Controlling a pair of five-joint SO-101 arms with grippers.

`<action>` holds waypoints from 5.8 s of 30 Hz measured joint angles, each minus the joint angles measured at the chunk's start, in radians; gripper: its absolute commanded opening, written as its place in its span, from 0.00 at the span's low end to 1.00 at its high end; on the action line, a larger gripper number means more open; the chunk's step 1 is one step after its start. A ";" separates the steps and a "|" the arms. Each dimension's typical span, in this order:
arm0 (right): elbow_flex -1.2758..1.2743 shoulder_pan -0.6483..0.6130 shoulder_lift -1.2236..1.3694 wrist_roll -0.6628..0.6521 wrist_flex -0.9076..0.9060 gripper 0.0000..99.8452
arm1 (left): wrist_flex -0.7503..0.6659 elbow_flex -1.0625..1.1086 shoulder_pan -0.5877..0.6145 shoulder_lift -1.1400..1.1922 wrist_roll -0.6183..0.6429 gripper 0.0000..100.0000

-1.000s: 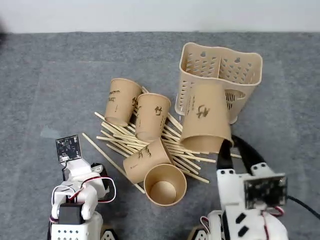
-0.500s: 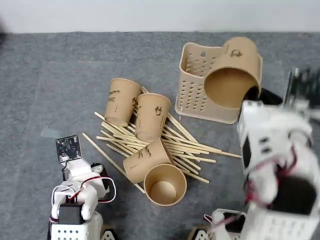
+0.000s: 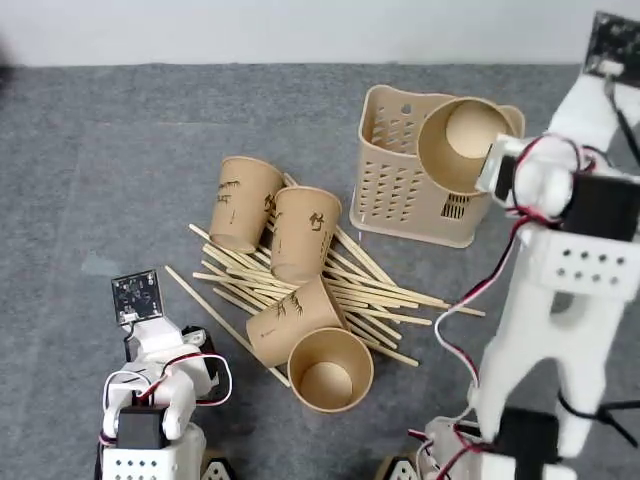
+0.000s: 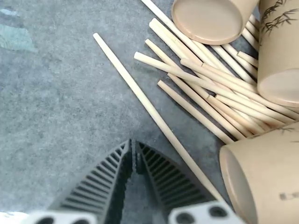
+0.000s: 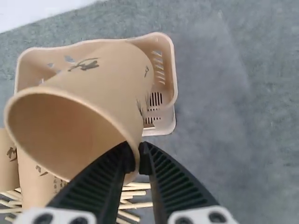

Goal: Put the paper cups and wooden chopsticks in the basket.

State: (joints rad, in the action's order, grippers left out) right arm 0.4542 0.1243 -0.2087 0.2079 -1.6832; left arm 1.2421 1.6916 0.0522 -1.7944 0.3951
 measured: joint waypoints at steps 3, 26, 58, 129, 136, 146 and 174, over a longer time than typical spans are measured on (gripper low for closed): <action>0.035 0.002 0.023 0.023 -0.006 0.03 | 0.000 0.000 0.000 0.000 0.000 0.01; 0.061 -0.029 0.172 0.123 0.216 0.15 | 0.000 0.000 0.000 0.000 0.000 0.01; -0.804 -0.738 -0.354 -0.144 -0.071 0.13 | 0.000 0.000 0.000 0.000 0.000 0.01; -0.176 0.049 -0.074 -0.322 0.425 0.01 | 0.000 0.000 0.000 0.000 0.000 0.01; -0.124 0.064 -0.058 -0.311 0.427 0.01 | 0.000 0.000 0.000 0.000 0.000 0.01; -0.094 0.064 0.020 -0.279 0.427 0.01 | 0.000 0.000 0.000 0.000 0.000 0.01; -0.063 -0.150 0.020 -0.339 -0.071 0.14 | 0.000 0.000 0.000 0.000 0.000 0.01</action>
State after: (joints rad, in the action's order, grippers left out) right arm 0.3913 -0.0261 -0.1887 -0.1312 -1.7538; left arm 1.2421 1.6916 0.0522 -1.7944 0.3951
